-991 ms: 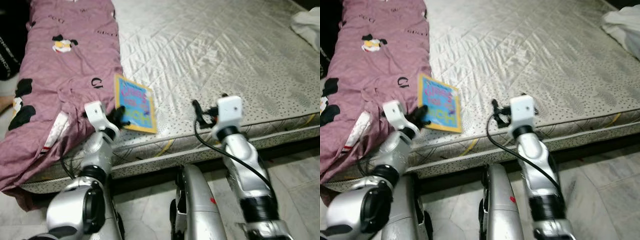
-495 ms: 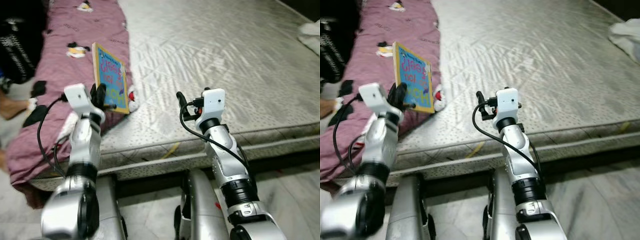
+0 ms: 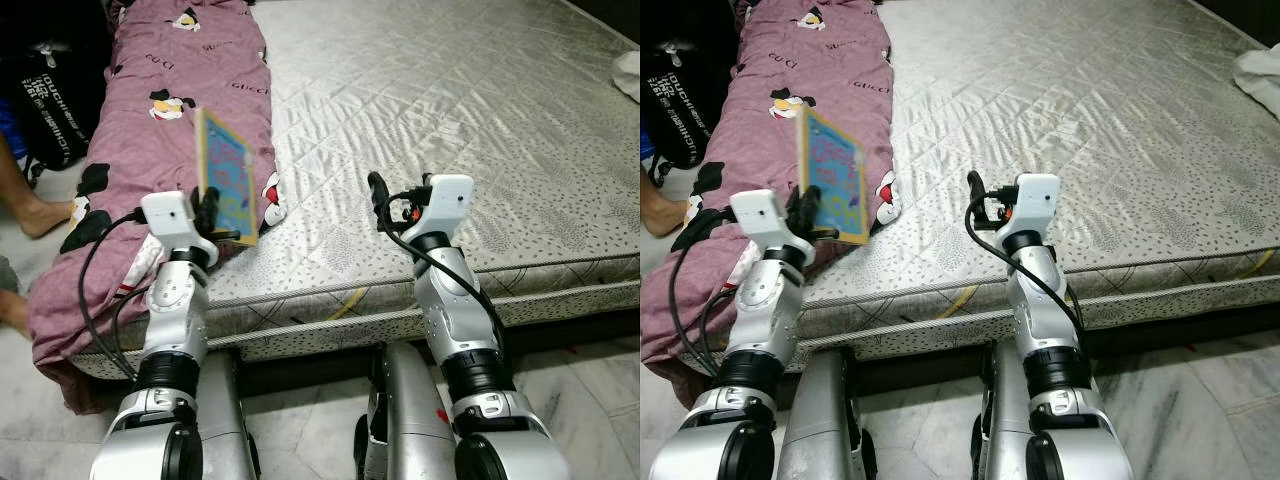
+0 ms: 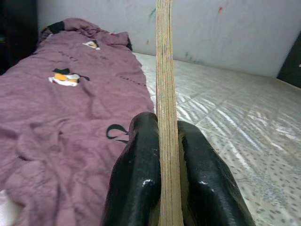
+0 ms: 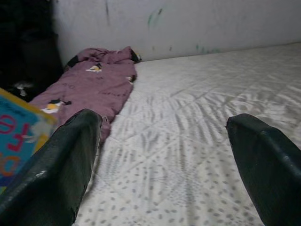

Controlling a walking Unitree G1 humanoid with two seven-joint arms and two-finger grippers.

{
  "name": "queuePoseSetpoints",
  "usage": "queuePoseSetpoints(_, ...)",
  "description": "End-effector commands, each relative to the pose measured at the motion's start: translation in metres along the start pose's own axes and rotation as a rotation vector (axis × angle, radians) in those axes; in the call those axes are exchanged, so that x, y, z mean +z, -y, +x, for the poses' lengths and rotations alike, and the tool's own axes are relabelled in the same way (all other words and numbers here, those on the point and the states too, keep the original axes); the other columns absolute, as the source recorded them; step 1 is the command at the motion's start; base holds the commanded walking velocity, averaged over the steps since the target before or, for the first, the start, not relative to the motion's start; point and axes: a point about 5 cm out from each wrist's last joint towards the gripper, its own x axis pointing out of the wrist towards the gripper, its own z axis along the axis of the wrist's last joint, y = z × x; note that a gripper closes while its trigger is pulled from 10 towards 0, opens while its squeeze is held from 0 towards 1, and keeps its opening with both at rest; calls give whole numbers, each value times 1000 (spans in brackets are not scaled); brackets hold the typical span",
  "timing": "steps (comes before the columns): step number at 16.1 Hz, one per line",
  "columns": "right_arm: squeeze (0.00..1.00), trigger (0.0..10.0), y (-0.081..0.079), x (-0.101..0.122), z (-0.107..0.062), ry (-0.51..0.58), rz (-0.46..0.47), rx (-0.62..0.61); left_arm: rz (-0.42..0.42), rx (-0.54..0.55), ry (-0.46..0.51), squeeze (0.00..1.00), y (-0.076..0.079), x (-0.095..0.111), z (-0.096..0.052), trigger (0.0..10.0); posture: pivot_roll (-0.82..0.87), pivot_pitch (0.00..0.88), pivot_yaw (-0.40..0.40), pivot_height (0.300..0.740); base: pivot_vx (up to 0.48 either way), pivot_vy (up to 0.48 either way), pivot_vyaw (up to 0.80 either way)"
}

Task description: Clean up the room

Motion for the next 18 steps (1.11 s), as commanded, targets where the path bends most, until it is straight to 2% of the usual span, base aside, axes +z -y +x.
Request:
queuePoseSetpoints(1, 0, 10000, -5, 2, 3, 9, 4, 23, 19, -9, 49, 0, 3, 13, 5, 10000, 32, 0, 12, 564, 0, 0, 0)
queuePoseSetpoints(5, 0, 10000, -4, -2, 3, 5, 7, 23, 20, 12, 23, 0, 2, 9, -1, 10000, 36, 0, 10, 602, 0, 0, 0)
queuePoseSetpoints(9, 0, 10000, -3, -2, 4, 14, -4, 24, 60, 49, 3, 0, 1, 10, 2, 10000, 32, 0, 12, 651, 0, 0, 0)
queuePoseSetpoints(12, 0, 10000, -2, -2, 4, 19, -11, 19, 78, 35, -4, 0, 4, 11, 4, 10000, 30, 0, 12, 676, 0, 0, 0)
queuePoseSetpoints(13, 0, 10000, -1, -1, 4, 19, -14, 17, 84, 34, 19, 0, 5, 14, 4, 10000, 30, 0, 12, 686, 0, 0, 0)
queuePoseSetpoints(15, 0, 10000, 2, -2, 4, 18, -26, 5, 43, 26, 30, 0, 8, 16, 4, 10000, 34, 0, 9, 701, 0, 0, 0)
queuePoseSetpoints(18, 0, 10000, 3, -2, 4, 19, -36, -3, 54, 24, 11, 0, 9, 13, 4, 10000, 33, 0, 8, 726, 0, 0, 0)
